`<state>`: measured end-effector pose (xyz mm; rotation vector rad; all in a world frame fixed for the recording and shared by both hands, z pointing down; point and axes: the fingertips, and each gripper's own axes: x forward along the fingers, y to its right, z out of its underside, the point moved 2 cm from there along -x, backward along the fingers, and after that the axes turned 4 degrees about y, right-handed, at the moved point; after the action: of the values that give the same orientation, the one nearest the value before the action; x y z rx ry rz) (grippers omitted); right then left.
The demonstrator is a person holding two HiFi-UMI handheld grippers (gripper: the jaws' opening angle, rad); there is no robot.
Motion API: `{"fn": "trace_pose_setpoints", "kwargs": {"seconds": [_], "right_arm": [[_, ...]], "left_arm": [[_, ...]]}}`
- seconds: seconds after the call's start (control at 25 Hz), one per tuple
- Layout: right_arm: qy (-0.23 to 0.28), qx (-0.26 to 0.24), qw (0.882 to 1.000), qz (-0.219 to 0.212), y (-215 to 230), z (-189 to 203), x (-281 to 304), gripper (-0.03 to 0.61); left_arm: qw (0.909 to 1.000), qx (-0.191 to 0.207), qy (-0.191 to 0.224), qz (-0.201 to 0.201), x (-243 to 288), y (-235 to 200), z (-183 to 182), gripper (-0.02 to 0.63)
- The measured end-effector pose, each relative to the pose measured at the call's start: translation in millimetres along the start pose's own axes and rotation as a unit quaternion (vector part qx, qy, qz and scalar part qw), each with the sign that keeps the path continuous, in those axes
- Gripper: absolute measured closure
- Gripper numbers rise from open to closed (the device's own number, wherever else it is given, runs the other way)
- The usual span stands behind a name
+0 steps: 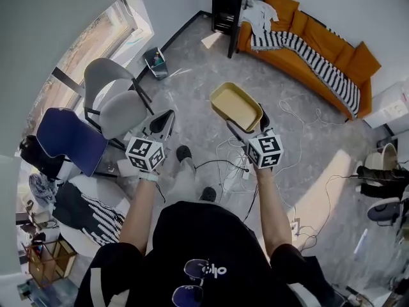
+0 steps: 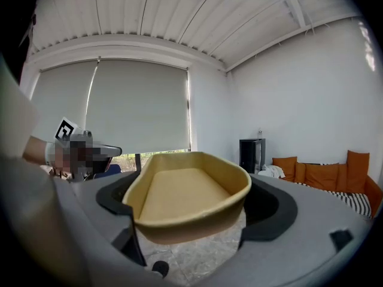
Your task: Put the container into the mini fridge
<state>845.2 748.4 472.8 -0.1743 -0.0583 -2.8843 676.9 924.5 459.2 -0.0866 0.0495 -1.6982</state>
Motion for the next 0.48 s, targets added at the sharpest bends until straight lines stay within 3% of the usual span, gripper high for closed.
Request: {"fn": "trace_pose_setpoints", "kwargs": {"seconds": [0.28, 0.48], "right_arm": [[0.001, -0.010, 1.000, 0.005, 38, -8, 58, 0.048], [0.002, -0.011, 1.000, 0.009, 72, -23, 133, 0.048]], "left_arm": [[0.9999, -0.007, 0.009, 0.007, 60, -40, 3, 0.606], [0.9998, -0.010, 0.013, 0.009, 120, -99, -5, 0.606]]}}
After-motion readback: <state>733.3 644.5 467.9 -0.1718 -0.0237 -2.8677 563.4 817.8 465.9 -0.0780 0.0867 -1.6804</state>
